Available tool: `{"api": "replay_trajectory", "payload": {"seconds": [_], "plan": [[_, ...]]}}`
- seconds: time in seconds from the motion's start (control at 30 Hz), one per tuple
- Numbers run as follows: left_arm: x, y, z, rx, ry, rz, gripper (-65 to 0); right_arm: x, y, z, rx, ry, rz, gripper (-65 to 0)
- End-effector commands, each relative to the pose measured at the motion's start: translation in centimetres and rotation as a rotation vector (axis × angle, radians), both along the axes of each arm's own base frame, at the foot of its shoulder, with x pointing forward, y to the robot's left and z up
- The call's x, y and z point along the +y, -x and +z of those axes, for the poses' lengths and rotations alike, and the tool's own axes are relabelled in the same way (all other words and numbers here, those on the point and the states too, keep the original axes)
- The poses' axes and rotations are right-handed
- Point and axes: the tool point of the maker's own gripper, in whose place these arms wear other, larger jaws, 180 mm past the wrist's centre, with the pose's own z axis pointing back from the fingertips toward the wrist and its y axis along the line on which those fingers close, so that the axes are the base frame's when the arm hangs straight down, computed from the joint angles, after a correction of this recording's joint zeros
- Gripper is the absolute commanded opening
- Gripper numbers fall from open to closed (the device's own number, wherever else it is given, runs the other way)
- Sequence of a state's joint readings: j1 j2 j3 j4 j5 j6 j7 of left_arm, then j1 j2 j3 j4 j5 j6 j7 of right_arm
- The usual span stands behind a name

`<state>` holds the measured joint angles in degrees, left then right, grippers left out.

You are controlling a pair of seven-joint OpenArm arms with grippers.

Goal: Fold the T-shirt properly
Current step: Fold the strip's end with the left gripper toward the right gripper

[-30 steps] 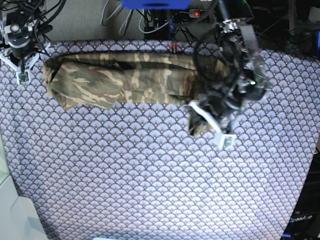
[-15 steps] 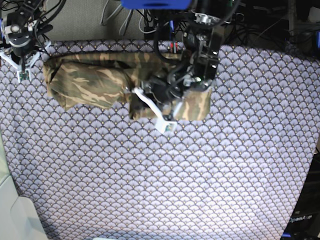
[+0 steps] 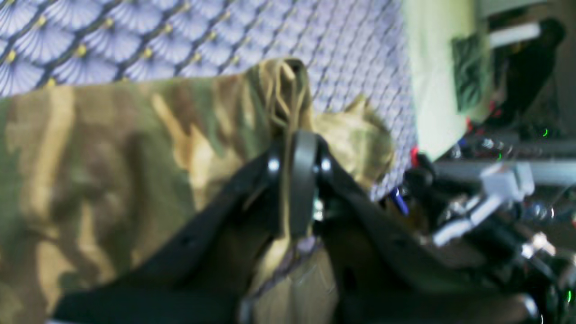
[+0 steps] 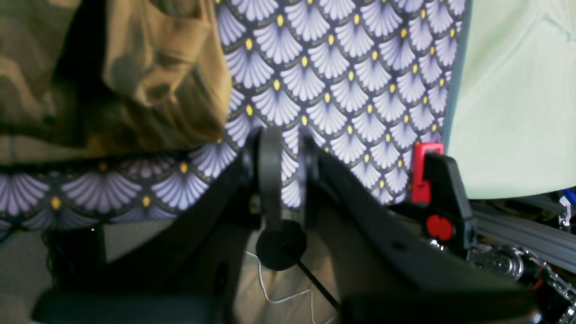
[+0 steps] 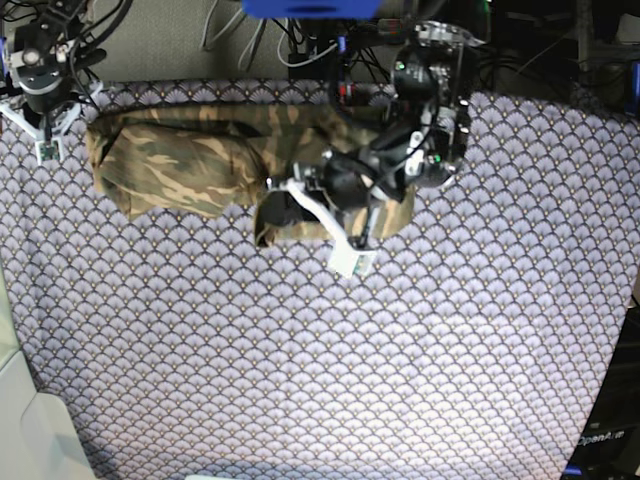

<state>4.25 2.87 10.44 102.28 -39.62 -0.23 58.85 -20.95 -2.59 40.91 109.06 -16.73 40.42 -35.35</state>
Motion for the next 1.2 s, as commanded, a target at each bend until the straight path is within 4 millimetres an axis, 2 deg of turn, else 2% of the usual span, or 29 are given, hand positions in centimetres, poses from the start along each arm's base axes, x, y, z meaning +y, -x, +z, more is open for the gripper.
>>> {"api": "replay_trajectory", "payload": {"seconds": [0.0, 0.1, 0.27, 0.37, 0.47, 0.57, 0.7, 0.87, 1.0, 1.07, 1.17], "plan": [[-1.2, 0.1, 1.5, -0.03, 0.047, -0.028, -65.0, -0.3, -0.4, 0.7, -0.025, 0.015, 0.001, -60.1], [-1.7, 0.8, 1.0, -0.016, 0.043, -0.06, -65.0, 0.2, -0.3, 0.5, -0.027, 0.002, -0.003, -60.1], [-1.7, 0.8, 0.6, -0.011, 0.028, -0.065, -65.0, 0.2, -0.6, 0.6, -0.033, 0.001, -0.004, -60.1], [-1.6, 0.8, -2.3, 0.056, -0.022, -0.065, -65.0, 0.1, -0.5, 0.6, -0.033, 0.003, -0.008, -60.1], [-2.5, 1.0, -3.9, 0.069, -0.078, -0.116, -65.0, 0.1, -0.5, 0.6, -0.033, 0.002, -0.007, -60.1], [-3.7, 1.4, -3.6, 0.047, -0.091, -0.167, -65.0, 0.2, -0.6, 0.6, -0.033, 0.001, -0.006, -59.6], [-4.3, 1.6, -3.3, 0.019, -0.121, -0.235, -64.3, 0.1, -0.5, 0.6, -0.033, 0.002, -0.007, -53.5], [-4.3, 2.3, -3.6, 0.003, -0.154, -0.28, -52.4, 0.1, -0.7, 0.6, -0.036, 0.002, -0.007, -52.2], [-3.7, 1.8, -1.8, -0.071, -0.159, -0.28, -44.8, 0.2, -0.8, 0.7, -0.039, 0.001, -0.004, -52.2], [-3.3, 1.6, -0.6, -0.112, -0.159, -0.273, -42.3, 0.2, -0.8, 0.7, -0.04, 0.002, -0.004, -52.2], [-2.5, 1.1, 0.3, -0.148, -0.161, -0.256, -42.3, 0.2, -0.8, 0.7, -0.04, 0.002, -0.004, -52.2]]}}
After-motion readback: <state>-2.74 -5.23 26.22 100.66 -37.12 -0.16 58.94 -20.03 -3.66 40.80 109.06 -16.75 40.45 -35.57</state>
